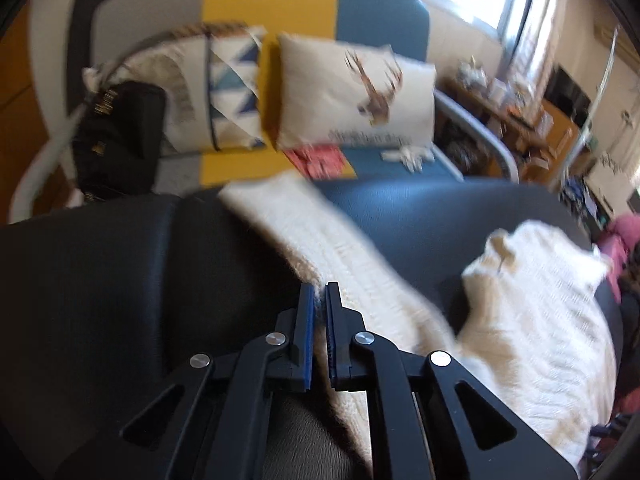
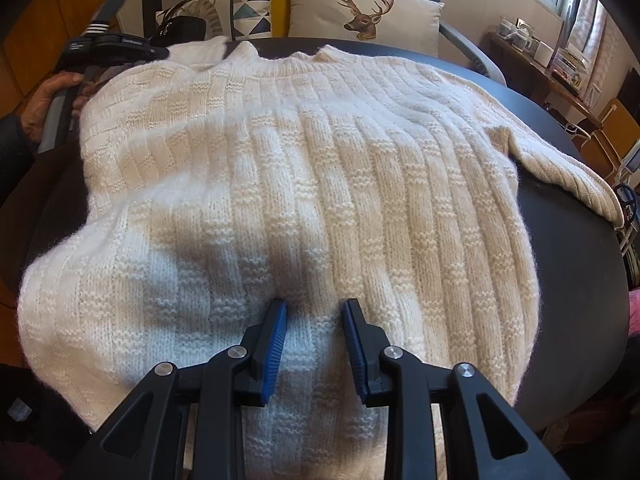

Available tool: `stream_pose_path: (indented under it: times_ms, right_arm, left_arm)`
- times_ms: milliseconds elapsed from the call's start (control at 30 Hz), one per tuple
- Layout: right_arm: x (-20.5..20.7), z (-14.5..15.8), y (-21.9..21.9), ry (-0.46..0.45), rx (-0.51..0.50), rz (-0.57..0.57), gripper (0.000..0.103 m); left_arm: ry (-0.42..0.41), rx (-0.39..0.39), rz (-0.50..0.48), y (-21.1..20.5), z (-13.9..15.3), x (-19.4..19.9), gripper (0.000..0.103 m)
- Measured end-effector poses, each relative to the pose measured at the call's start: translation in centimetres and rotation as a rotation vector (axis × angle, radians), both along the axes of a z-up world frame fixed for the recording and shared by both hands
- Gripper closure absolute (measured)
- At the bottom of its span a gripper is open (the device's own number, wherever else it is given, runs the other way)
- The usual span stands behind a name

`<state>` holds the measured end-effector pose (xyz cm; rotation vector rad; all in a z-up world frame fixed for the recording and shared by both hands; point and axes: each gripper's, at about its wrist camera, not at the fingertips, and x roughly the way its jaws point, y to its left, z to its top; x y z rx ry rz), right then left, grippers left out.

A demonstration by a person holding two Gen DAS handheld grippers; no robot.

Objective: Fold clothes

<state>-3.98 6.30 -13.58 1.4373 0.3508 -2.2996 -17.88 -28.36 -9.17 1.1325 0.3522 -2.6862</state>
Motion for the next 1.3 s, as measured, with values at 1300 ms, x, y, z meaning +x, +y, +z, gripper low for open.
stream_pose_path:
  times_ms: [1300]
  right_arm:
    - [4.0,5.2,-5.0,0.089,-0.084,0.175,0.075]
  left_arm:
    - [-0.069,0.297,0.499,2.7,-5.0,33.2,0.095]
